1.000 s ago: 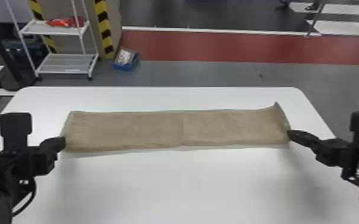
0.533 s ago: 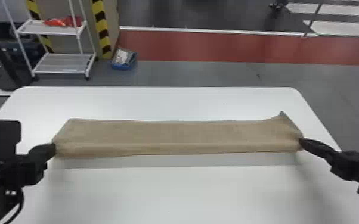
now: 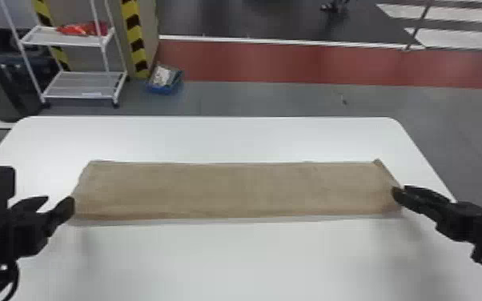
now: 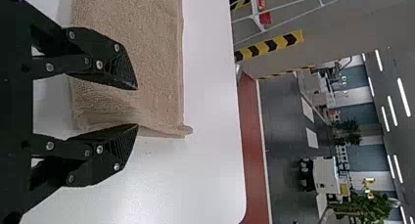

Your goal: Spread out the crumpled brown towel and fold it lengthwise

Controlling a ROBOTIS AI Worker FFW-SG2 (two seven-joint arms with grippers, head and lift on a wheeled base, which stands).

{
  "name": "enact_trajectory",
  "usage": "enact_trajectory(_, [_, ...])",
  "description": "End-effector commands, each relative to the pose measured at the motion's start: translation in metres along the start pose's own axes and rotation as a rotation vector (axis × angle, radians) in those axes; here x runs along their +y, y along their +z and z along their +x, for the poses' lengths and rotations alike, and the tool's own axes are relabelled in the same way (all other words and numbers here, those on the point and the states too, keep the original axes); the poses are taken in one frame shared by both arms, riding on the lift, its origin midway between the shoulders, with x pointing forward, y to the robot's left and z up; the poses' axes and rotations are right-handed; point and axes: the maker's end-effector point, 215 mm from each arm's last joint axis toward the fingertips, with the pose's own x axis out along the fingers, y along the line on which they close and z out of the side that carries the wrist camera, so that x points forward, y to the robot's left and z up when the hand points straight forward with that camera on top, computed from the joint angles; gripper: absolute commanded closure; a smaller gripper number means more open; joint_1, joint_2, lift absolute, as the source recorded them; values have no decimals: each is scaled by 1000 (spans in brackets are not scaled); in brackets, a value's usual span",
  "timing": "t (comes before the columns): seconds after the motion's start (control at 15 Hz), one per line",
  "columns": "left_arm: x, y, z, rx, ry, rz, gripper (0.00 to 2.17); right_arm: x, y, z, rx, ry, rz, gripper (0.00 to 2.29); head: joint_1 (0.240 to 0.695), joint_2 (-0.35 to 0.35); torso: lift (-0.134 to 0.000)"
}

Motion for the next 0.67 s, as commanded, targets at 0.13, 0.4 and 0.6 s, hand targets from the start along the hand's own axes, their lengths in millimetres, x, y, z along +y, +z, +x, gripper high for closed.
enact_trajectory(0.13, [20,54,8,-99,16,-29,39,-3,51,-5,-43,-27,25,73,695,-49,-124])
enact_trajectory(0.4, [-11,59,54,99,-130,-134,46,20,121,32,-12,83,-9,90,695,-50,-124])
enact_trajectory(0.6, [-27,45,62,241,-192,-176,43,28,109,58,75,152,-61,90,695,-39,-124])
